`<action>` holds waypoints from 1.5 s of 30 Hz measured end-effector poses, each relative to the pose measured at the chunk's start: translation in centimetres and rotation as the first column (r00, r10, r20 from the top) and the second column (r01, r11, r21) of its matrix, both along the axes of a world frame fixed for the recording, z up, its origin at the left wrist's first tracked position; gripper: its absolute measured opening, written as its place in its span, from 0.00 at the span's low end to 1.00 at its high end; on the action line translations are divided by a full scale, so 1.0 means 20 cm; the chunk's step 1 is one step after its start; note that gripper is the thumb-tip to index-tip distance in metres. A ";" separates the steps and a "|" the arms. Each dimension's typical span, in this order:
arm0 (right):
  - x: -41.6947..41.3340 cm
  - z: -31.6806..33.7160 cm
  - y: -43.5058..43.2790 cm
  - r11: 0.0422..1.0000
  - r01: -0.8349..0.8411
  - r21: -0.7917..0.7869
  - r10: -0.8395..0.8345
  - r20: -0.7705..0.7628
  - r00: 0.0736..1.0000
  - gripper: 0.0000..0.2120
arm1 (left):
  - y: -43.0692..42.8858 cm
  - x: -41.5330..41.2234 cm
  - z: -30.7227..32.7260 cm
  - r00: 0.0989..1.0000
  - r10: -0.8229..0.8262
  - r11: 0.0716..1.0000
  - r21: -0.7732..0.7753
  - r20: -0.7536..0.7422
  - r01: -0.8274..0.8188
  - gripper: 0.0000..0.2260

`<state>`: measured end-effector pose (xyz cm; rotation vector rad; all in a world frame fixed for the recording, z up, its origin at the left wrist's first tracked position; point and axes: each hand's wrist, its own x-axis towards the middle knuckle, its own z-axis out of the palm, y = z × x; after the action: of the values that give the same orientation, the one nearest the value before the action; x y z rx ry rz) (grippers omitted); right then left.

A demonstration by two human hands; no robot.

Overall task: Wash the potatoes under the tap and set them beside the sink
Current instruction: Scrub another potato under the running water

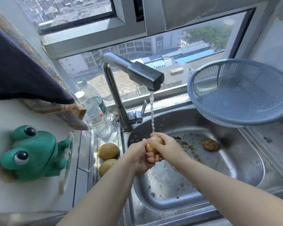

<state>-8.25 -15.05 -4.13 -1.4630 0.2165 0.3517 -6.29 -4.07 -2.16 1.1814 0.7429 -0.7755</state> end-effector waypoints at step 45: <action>0.04 0.06 -0.07 0.969 -0.206 -0.133 0.205 -0.024 0.979 0.16 | 0.00 -0.04 0.02 0.986 -0.084 0.996 0.045 0.142 0.079 0.22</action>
<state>-7.44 -16.46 -2.89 -1.6230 0.0978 0.5206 -7.04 -4.07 -1.76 1.2958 0.5957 -0.7375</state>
